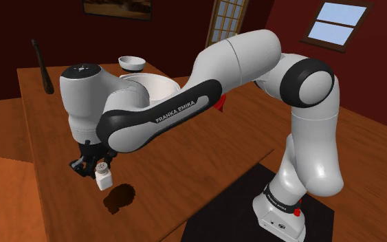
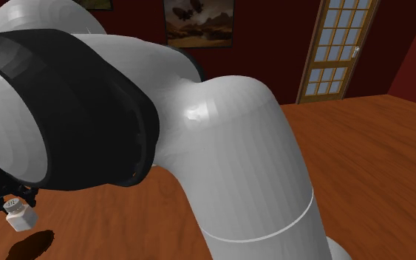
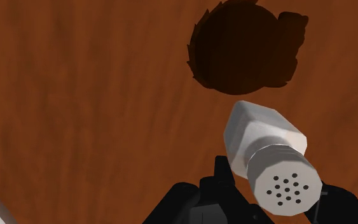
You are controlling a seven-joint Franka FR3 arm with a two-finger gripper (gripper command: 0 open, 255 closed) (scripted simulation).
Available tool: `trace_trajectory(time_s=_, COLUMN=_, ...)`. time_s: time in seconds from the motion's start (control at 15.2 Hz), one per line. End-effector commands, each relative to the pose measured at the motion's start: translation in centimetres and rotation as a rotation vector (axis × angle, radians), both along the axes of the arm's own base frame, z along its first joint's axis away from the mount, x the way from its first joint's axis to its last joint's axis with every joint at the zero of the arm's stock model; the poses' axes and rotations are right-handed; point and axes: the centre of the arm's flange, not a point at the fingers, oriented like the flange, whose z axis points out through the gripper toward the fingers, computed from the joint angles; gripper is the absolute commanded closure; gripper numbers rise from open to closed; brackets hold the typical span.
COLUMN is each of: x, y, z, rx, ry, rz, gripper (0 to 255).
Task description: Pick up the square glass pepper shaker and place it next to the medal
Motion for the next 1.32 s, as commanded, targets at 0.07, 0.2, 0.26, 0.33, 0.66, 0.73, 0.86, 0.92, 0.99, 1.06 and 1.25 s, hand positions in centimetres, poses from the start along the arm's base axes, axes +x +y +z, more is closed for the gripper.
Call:
trace_trajectory(time_s=0.07, x=0.0, y=-0.1, z=-1.2, rx=0.0, ry=0.0, rz=0.0, gripper=255)
trace_trajectory(time_s=0.2, x=0.0, y=-0.1, z=-1.2, rx=0.0, ry=0.0, rz=0.0, gripper=255)
trace_trajectory(time_s=0.26, x=0.0, y=-0.1, z=-1.2, rx=0.0, ry=0.0, rz=0.0, gripper=255)
trace_trajectory(time_s=0.33, x=0.0, y=-0.1, z=-1.2, rx=0.0, ry=0.0, rz=0.0, gripper=255)
trace_trajectory(time_s=0.66, x=0.0, y=-0.1, z=-1.2, rx=0.0, ry=0.0, rz=0.0, gripper=0)
trace_trajectory(time_s=0.73, x=0.0, y=-0.1, z=-1.2, rx=0.0, ry=0.0, rz=0.0, gripper=0)
trace_trajectory(time_s=0.86, x=0.0, y=-0.1, z=-1.2, rx=0.0, ry=0.0, rz=0.0, gripper=0)
trace_trajectory(time_s=0.92, x=0.0, y=-0.1, z=-1.2, rx=0.0, ry=0.0, rz=0.0, gripper=0)
trace_trajectory(time_s=0.99, x=-0.1, y=-0.1, z=0.1, rx=0.0, ry=0.0, rz=0.0, gripper=0)
trace_trajectory(time_s=1.06, x=-0.2, y=0.0, z=1.4, rx=0.0, ry=0.0, rz=0.0, gripper=0)
trace_trajectory(time_s=1.25, x=-0.4, y=0.0, z=3.7, rx=0.0, ry=0.0, rz=0.0, gripper=0)
